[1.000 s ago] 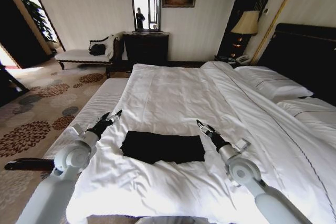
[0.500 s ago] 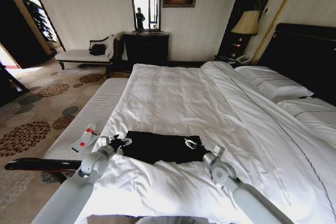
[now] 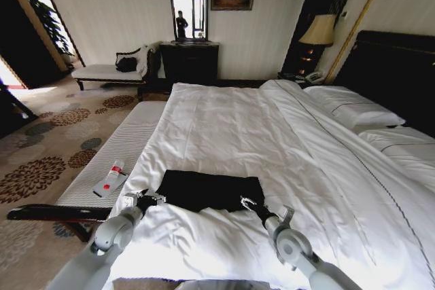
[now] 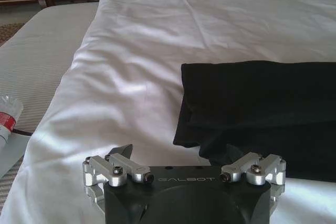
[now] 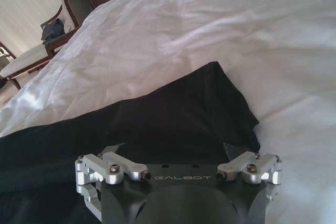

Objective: Fold the clothes on the bed.

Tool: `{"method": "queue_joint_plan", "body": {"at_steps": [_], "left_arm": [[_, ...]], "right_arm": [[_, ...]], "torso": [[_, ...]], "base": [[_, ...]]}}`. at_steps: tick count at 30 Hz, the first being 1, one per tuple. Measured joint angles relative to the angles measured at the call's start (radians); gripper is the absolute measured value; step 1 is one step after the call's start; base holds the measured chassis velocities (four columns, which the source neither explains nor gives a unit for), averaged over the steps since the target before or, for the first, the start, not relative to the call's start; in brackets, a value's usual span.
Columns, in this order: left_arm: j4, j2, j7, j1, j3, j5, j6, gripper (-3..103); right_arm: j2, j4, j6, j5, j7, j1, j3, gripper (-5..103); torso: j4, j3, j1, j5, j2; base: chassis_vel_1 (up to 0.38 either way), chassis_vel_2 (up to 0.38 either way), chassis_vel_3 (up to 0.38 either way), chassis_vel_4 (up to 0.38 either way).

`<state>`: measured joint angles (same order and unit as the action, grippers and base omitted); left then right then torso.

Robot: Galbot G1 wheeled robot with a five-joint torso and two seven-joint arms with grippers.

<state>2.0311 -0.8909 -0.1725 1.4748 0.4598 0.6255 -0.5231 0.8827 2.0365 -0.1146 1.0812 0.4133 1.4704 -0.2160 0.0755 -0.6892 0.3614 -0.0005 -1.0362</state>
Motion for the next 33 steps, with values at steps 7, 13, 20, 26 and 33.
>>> {"method": "queue_joint_plan", "body": {"at_steps": [7, 13, 20, 26, 33], "left_arm": [[0.097, 0.051, -0.001, 0.035, 0.043, 0.019, -0.021, 100], [0.222, -0.003, -0.029, -0.028, 0.147, 0.192, 0.003, 100], [0.361, -0.037, -0.058, -0.097, 0.369, 0.456, 0.057, 100], [0.447, -0.057, -0.086, -0.109, 0.489, 0.569, 0.038, 100], [0.478, -0.132, -0.115, -0.085, 0.509, 0.605, 0.001, 100]], "right_arm": [[-0.044, 0.136, -0.019, 0.033, 0.074, 0.073, -0.148, 100], [-0.043, 0.161, -0.021, 0.086, 0.076, 0.037, -0.233, 100], [-0.018, 0.087, -0.072, 0.381, 0.130, -0.005, -0.295, 100], [0.041, 0.029, -0.076, 0.402, 0.097, 0.030, -0.325, 100], [0.077, -0.060, -0.085, 0.376, 0.056, 0.035, -0.318, 100]], "torso": [[0.0000, 0.000, 0.000, -0.0001, 0.000], [0.0001, 0.000, 0.000, -0.0003, 0.000], [0.0000, 0.000, 0.000, 0.0001, 0.000], [0.0000, 0.000, 0.000, -0.0001, 0.000], [0.0000, 0.000, 0.000, 0.0000, 0.000]], "base": [[0.000, 0.000, 0.000, 0.000], [0.000, 0.000, 0.000, 0.000], [0.000, 0.000, 0.000, 0.000], [0.000, 0.000, 0.000, 0.000], [0.000, 0.000, 0.000, 0.000]]}}
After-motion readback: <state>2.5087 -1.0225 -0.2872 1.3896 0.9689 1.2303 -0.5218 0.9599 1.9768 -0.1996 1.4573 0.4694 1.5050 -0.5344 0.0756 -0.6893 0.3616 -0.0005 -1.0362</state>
